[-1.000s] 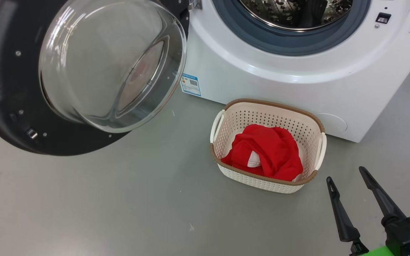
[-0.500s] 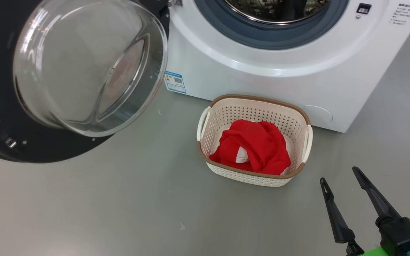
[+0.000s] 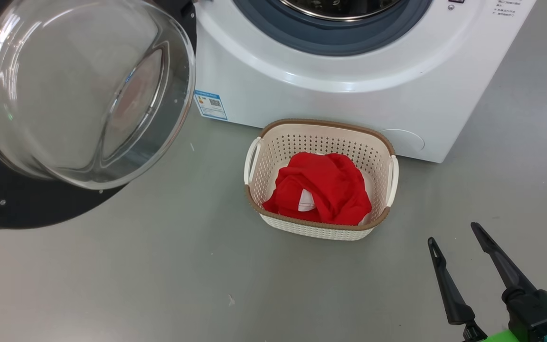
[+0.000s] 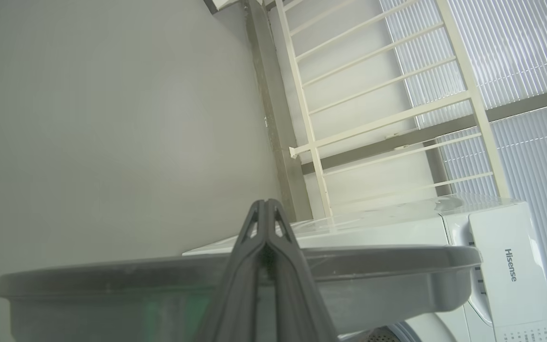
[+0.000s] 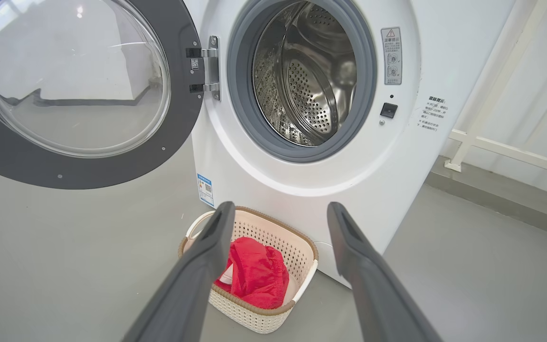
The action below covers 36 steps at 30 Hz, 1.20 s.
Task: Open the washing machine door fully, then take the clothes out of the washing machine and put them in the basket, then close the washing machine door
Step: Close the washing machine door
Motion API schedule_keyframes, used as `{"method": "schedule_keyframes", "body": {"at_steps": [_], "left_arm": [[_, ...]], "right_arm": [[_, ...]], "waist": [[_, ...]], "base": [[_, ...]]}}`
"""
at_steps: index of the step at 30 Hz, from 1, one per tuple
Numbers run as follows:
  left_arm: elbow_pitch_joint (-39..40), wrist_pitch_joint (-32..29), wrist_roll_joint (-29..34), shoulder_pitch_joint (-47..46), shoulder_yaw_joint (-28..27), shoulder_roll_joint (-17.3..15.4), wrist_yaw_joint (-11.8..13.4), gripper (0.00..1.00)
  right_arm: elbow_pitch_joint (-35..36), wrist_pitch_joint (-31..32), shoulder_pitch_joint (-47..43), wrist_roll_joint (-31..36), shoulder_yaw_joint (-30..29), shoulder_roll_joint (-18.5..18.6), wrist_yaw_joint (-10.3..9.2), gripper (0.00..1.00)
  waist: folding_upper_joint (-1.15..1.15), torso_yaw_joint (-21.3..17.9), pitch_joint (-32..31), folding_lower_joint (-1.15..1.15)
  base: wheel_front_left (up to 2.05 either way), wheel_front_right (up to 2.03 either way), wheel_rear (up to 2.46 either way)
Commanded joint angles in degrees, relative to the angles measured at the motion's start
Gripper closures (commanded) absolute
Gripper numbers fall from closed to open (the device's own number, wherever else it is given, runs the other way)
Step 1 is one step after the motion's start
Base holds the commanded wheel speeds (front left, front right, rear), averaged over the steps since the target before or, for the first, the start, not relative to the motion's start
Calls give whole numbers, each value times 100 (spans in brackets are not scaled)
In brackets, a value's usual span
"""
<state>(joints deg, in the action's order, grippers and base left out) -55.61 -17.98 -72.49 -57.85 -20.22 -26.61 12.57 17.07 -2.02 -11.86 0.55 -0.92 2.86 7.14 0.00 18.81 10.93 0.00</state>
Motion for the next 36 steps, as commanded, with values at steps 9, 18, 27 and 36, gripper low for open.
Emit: {"method": "schedule_keyframes", "body": {"at_steps": [9, 18, 27, 36], "left_arm": [[34, -298, 50, -96, 81, -347, -181, 100], [171, -946, 10, 27, 266, -330, -340, 100], [656, -1492, -125, 167, 392, -143, -569, 100], [1179, -1755, -239, 505, 393, 41, -448, 100]], "right_arm": [[164, -63, 128, 10, 126, 56, 35, 0], [163, -100, 132, 18, 119, 45, 35, 0], [140, -195, 131, -44, 55, 22, 35, 0], [107, -250, 198, -74, 57, 7, 35, 0]], "waist": [[0, 5, 27, 0], [0, 46, 30, 0], [0, 165, 42, 0], [0, 236, 48, 0]], "base": [[0, 0, 0], [0, 0, 0], [0, 0, 0], [0, 0, 0]]}}
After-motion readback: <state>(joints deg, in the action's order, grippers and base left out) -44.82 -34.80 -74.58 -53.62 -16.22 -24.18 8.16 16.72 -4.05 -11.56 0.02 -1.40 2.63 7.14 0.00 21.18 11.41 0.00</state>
